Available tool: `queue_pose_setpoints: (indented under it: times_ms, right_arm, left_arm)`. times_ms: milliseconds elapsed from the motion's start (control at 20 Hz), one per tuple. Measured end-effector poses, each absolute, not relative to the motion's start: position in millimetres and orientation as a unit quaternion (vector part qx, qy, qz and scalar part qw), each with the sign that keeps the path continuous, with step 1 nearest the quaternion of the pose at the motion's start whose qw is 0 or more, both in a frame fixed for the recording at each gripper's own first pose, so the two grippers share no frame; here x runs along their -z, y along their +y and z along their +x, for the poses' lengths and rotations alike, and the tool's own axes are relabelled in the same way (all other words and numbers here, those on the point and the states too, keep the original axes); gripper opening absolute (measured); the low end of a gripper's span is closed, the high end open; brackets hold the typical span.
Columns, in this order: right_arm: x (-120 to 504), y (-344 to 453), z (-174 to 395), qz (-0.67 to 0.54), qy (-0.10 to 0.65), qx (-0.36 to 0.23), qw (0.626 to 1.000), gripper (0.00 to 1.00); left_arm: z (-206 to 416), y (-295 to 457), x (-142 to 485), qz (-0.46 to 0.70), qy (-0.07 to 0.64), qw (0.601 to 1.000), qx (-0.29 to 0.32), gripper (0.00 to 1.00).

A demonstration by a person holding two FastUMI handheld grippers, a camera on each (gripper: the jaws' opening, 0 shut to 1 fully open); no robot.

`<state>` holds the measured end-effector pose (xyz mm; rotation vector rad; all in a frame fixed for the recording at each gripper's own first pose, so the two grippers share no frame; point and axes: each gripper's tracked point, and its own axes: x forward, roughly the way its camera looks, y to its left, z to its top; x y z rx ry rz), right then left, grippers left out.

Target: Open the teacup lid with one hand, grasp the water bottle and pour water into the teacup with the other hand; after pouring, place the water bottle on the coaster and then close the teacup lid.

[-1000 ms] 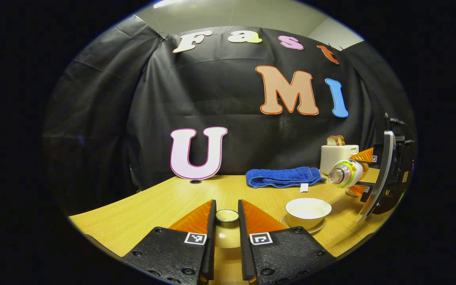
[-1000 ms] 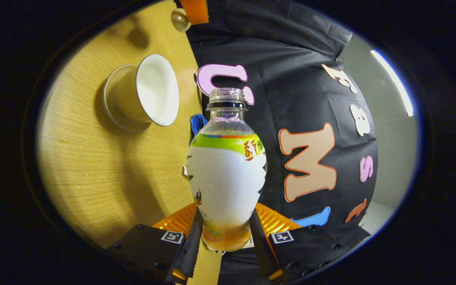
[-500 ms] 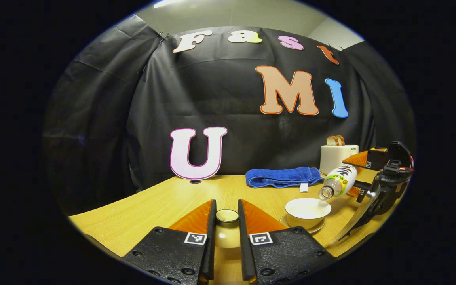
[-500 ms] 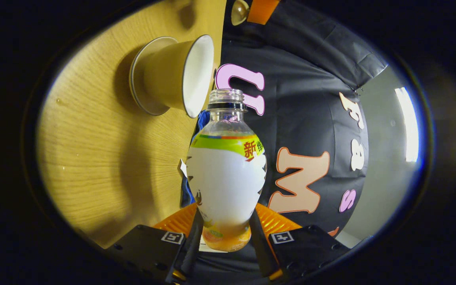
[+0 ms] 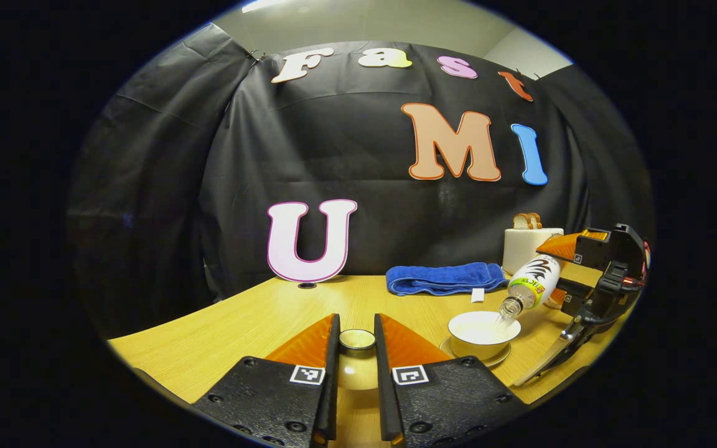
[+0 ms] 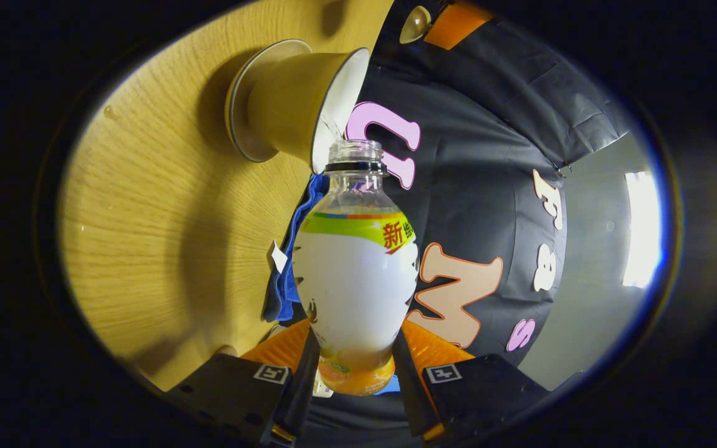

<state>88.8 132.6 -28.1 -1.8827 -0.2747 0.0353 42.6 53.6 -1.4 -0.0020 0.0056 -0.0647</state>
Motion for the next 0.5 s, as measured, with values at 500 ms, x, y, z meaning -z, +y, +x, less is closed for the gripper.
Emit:
queue_pose_setpoints:
  times_ms: [500]
  right_arm:
    - [18.7,140.2,83.9,-0.826,-0.165,0.009,0.540,0.64]
  left_arm:
    - [42.9,54.0,1.3,-0.001,0.003,0.999,0.033,0.24]
